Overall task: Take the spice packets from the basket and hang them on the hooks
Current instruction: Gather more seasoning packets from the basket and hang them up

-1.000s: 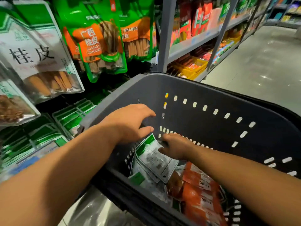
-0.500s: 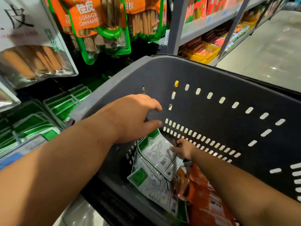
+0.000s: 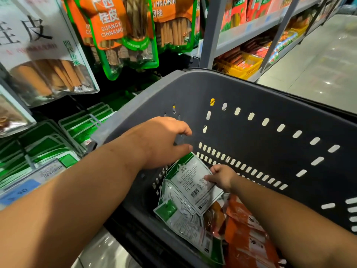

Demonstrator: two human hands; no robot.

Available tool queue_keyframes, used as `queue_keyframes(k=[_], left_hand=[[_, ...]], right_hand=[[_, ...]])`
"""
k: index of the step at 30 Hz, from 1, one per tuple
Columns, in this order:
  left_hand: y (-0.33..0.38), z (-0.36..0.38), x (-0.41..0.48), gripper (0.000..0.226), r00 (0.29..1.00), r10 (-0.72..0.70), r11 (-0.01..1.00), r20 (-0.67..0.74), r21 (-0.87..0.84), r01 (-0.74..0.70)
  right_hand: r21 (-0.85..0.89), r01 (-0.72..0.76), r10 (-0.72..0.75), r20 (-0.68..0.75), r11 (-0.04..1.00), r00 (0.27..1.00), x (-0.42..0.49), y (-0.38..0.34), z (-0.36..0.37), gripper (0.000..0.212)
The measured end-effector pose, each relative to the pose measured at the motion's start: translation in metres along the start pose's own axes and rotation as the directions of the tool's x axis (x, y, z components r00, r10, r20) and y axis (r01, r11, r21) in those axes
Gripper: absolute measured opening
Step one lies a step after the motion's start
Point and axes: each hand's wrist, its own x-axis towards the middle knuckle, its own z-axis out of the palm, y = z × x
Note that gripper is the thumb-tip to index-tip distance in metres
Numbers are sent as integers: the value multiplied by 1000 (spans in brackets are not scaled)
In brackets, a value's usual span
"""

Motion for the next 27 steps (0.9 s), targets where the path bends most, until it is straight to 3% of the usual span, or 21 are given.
queue_keyframes(k=[4, 9, 13, 18, 21, 25, 27], left_hand=[[1, -3, 0, 40, 997, -77, 995, 23, -64, 79], [5, -8, 1, 37, 983, -173, 982, 52, -72, 177], [4, -9, 2, 40, 967, -252, 964, 30, -76, 254], [5, -11, 2, 65, 940, -340, 924, 39, -172, 342], [7, -14, 1, 60, 937, -344, 899, 63, -264, 348], [14, -22, -4, 38, 971, -229, 901, 63, -365, 236], [14, -25, -5, 33, 957, -285, 877, 42, -391, 278]], right_hand=[[30, 41, -40, -11, 999, 999, -27, -24, -31, 19], [255, 111, -96, -73, 960, 993, -62, -47, -60, 22], [454, 186, -156, -102, 871, 982, -88, -65, -79, 20], [643, 235, -230, -92, 729, 969, -121, -91, -80, 9], [721, 229, -259, -72, 653, 963, -132, -105, -69, 2], [772, 206, -335, 10, 602, 942, -131, -119, -50, 30], [785, 190, -364, 48, 590, 930, -124, -123, -42, 40]])
